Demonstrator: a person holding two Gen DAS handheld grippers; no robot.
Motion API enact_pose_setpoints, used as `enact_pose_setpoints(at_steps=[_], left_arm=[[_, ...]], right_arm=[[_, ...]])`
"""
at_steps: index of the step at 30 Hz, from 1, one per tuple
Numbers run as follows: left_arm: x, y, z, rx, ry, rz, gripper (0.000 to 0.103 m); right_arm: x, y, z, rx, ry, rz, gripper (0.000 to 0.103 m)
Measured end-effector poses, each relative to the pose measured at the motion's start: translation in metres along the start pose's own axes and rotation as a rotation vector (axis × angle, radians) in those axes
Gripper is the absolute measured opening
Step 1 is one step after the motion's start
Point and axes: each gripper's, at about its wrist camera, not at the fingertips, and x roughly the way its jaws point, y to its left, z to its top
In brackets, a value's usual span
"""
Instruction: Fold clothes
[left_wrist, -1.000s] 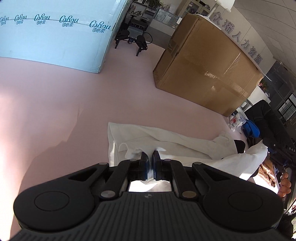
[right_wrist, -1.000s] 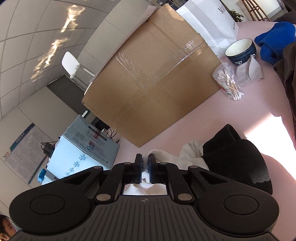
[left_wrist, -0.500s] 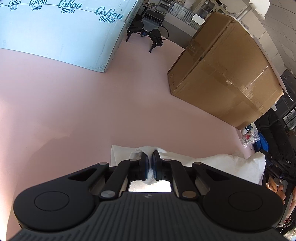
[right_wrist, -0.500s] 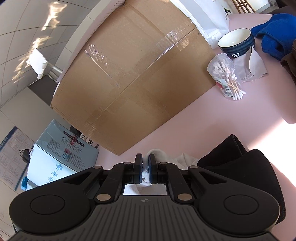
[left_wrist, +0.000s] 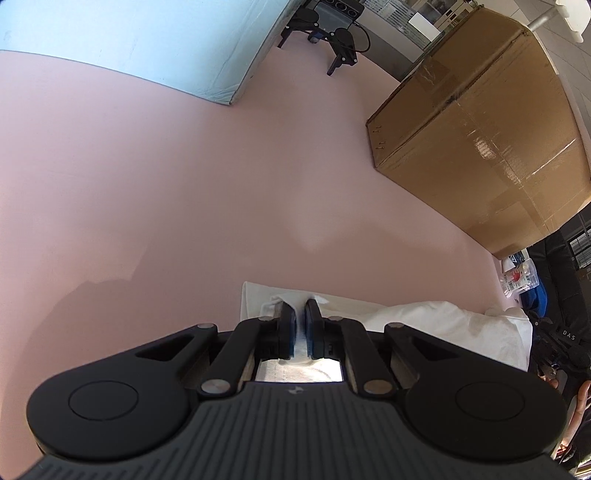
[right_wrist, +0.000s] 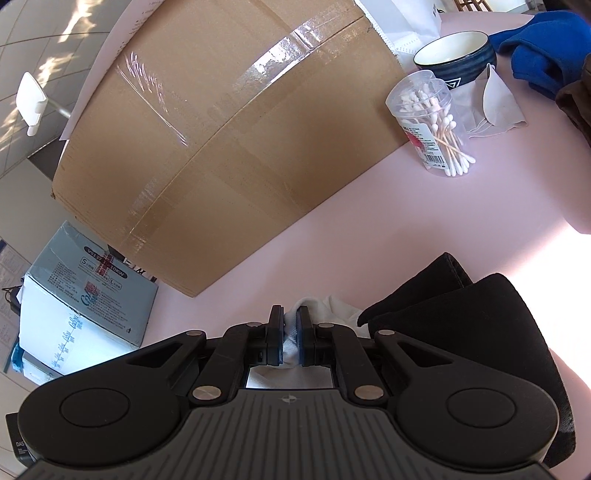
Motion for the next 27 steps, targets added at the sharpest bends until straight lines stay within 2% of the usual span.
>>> enact_pose_setpoints(at_steps=[2, 3, 4, 6, 7, 8, 10, 12, 14, 16, 18, 19, 20, 22, 24, 25, 27], left_arm=[[0.000, 0.004, 0.000, -0.002, -0.005, -0.020, 0.007], [0.000, 0.007, -0.001, -0.011, -0.010, -0.031, 0.007], [0.000, 0.011, 0.000, -0.021, -0.014, -0.040, 0.010], [-0.004, 0.020, 0.000, -0.058, -0.051, -0.029, 0.021], [-0.005, 0.023, 0.001, -0.068, -0.067, -0.019, 0.034], [-0.009, 0.027, 0.001, -0.080, -0.093, -0.002, 0.039], [-0.018, 0.032, 0.000, -0.091, -0.143, 0.018, 0.039], [-0.031, 0.031, -0.003, -0.077, -0.211, 0.051, 0.039], [-0.045, 0.019, -0.009, -0.007, -0.283, 0.090, 0.039], [-0.059, -0.003, -0.019, 0.140, -0.331, 0.069, 0.039], [-0.067, -0.033, -0.034, 0.288, -0.344, -0.001, 0.039], [-0.065, -0.047, -0.040, 0.338, -0.342, -0.013, 0.039], [-0.059, -0.061, -0.046, 0.383, -0.335, 0.004, 0.039], [-0.045, -0.088, -0.057, 0.471, -0.317, 0.050, 0.039], [-0.023, -0.113, -0.071, 0.569, -0.288, 0.104, 0.039], [-0.015, -0.119, -0.076, 0.599, -0.275, 0.116, 0.039], [0.004, -0.129, -0.084, 0.644, -0.246, 0.154, 0.039]], right_arm=[[0.002, -0.001, -0.001, -0.001, 0.001, -0.011, 0.009], [0.002, -0.002, -0.002, 0.004, -0.004, -0.015, 0.016], [0.002, -0.003, -0.003, 0.012, -0.009, -0.016, 0.031], [0.001, -0.005, -0.004, 0.033, -0.019, 0.005, 0.050], [0.000, -0.006, -0.004, 0.044, -0.025, 0.014, 0.051], [-0.002, -0.006, -0.004, 0.053, -0.030, 0.014, 0.052], [-0.007, -0.005, -0.003, 0.068, -0.052, 0.027, 0.061], [-0.017, -0.003, -0.002, 0.076, -0.092, 0.039, 0.065], [-0.031, 0.003, 0.001, 0.049, -0.155, 0.023, 0.068], [-0.047, 0.016, 0.000, -0.020, -0.191, -0.023, 0.068], [-0.060, 0.032, -0.007, -0.117, -0.217, -0.042, 0.064], [-0.064, 0.040, -0.015, -0.173, -0.226, -0.047, 0.061], [-0.066, 0.048, -0.023, -0.223, -0.229, -0.056, 0.057], [-0.067, 0.062, -0.038, -0.320, -0.233, -0.072, 0.039], [-0.061, 0.071, -0.051, -0.411, -0.229, -0.081, 0.029], [-0.058, 0.075, -0.056, -0.450, -0.229, -0.089, 0.025], [-0.047, 0.077, -0.064, -0.505, -0.222, -0.115, 0.024]])
